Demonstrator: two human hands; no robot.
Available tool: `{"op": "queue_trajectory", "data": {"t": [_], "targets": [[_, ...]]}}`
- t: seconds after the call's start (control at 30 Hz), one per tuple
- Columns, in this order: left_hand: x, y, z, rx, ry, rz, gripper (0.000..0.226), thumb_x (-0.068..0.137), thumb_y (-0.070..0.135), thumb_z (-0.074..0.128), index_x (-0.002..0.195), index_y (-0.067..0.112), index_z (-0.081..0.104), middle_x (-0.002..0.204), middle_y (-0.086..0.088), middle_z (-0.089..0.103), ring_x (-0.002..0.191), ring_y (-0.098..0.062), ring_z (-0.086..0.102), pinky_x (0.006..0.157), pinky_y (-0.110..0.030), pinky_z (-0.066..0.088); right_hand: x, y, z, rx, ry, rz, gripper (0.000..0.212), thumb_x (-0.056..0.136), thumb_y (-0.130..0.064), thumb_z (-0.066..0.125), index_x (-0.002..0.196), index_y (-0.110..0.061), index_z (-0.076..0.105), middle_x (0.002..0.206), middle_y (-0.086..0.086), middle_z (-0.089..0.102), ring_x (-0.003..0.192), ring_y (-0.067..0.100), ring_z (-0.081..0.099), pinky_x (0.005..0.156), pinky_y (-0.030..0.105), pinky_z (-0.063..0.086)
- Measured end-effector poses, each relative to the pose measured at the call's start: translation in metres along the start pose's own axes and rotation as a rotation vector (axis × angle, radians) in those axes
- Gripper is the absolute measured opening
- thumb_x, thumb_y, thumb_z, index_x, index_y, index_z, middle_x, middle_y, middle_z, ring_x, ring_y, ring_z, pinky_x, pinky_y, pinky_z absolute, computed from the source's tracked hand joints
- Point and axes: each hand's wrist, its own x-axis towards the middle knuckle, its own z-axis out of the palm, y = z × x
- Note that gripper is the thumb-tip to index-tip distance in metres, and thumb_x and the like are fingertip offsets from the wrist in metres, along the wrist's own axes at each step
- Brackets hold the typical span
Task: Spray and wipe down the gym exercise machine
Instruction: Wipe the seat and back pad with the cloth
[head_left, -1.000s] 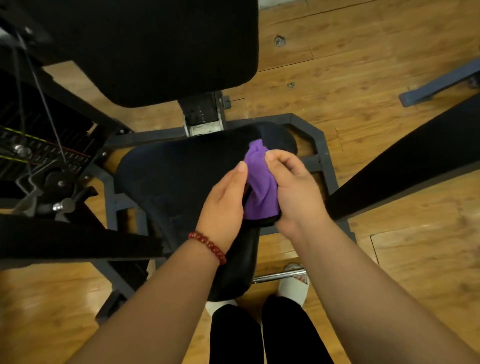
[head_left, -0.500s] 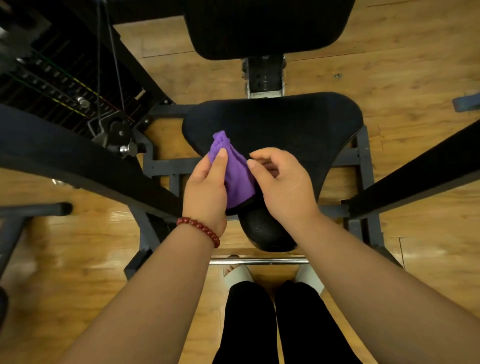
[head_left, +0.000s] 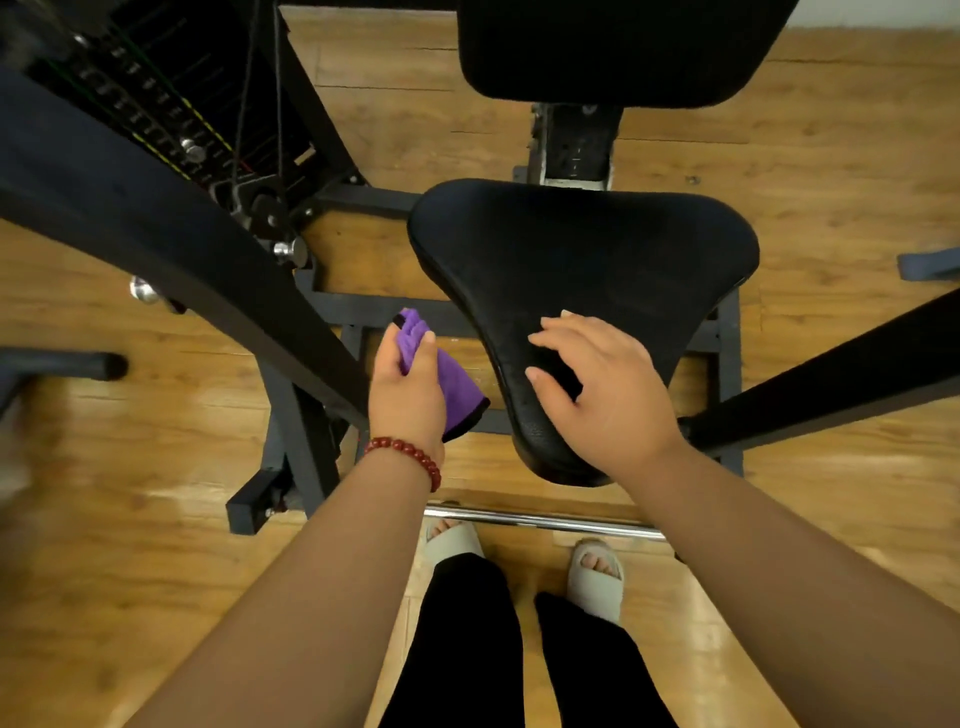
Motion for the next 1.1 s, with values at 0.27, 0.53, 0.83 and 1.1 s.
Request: {"op": "queue_trajectory", "data": {"t": [0.27, 0.53, 0.83, 1.1], "targets": [[-0.006, -0.029, 0.033, -0.35, -0.039, -0.306, 0.057, 0.088, 0.068, 0.046, 0.128, 0.029, 0.059, 0.122, -0.004, 0.066, 0.109, -0.025, 0.064, 0.099, -0.046, 0.049, 0.002, 0.007, 0.001, 0.029, -0.008, -0.03, 0.026, 0.097, -0.025, 0.055, 0.119, -0.02, 0.067, 0.135, -0.003, 0.058, 0.135, 0.014, 0.041, 0.108, 0.028, 0.02], [-0.034, -0.064, 0.038, -0.336, -0.005, -0.087, 0.041, 0.089, 0.053, 0.053, 0.119, 0.029, 0.068, 0.116, 0.001, 0.07, 0.11, -0.019, 0.065, 0.098, -0.046, 0.051, 0.002, 0.006, 0.003, -0.011, -0.003, -0.058, 0.026, 0.095, -0.026, 0.053, 0.119, -0.022, 0.064, 0.136, -0.005, 0.056, 0.135, 0.014, 0.039, 0.109, 0.03, 0.023], [-0.042, -0.064, 0.04, -0.142, -0.007, 0.031, 0.034, 0.095, 0.054, 0.044, 0.127, 0.051, 0.056, 0.127, 0.005, 0.061, 0.115, -0.019, 0.059, 0.098, -0.045, 0.05, 0.001, 0.006, 0.007, -0.055, 0.039, -0.098, 0.026, 0.094, -0.026, 0.054, 0.118, -0.021, 0.063, 0.132, -0.002, 0.057, 0.129, 0.016, 0.044, 0.106, 0.035, 0.031], [-0.03, -0.058, 0.042, -0.202, -0.01, -0.051, 0.031, 0.1, 0.043, 0.045, 0.128, 0.042, 0.058, 0.123, 0.008, 0.064, 0.112, -0.017, 0.06, 0.099, -0.042, 0.05, 0.002, 0.006, 0.009, -0.088, 0.053, -0.123, 0.026, 0.094, -0.025, 0.055, 0.117, -0.02, 0.063, 0.13, -0.002, 0.058, 0.126, 0.016, 0.047, 0.098, 0.026, 0.024]]}}
